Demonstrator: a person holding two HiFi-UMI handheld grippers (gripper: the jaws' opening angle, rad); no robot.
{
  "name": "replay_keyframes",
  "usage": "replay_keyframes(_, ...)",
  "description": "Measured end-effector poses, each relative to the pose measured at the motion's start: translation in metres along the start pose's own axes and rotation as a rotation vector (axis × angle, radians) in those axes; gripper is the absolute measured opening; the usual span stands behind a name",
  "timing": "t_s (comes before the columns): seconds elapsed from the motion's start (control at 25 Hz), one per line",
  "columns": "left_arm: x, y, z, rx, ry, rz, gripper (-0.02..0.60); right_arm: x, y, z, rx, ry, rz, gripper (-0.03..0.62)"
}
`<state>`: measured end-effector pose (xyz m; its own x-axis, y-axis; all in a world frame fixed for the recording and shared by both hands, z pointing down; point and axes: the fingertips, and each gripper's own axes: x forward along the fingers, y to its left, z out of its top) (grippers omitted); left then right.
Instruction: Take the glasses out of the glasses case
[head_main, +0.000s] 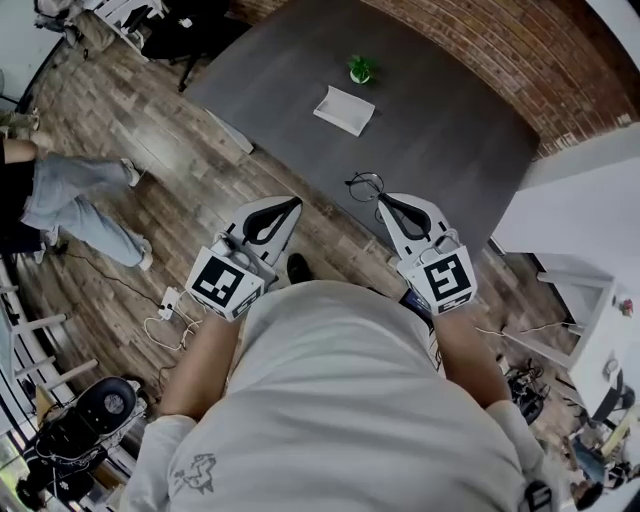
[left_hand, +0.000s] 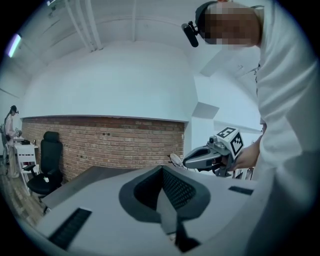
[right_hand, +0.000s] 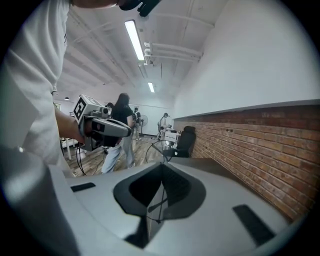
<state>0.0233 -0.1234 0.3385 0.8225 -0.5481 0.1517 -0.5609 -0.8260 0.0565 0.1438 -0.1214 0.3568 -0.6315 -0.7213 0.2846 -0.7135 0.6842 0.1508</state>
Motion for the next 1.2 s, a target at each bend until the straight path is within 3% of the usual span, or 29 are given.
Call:
replay_keyframes(0.68,-0.014,-0.127,-0.028,-0.042,0.034,0.103,0.011,-0.103,0.04,-0.042,0.011,-0.021,0.125,0.012)
replay_keyframes(0.92,-0.039,-0.146,-0.036,-0.044,0.046,0.093,0.011,-0.119,0.073,-0.045,-0.008,-0.019,0.148,0.012)
replay_keyframes(1.2,-0.061,-0.156,-0.029,-0.022,0.034,0.042,0.011,-0.135,0.099,-0.037,-0.004,-0.022,0.095,0.014)
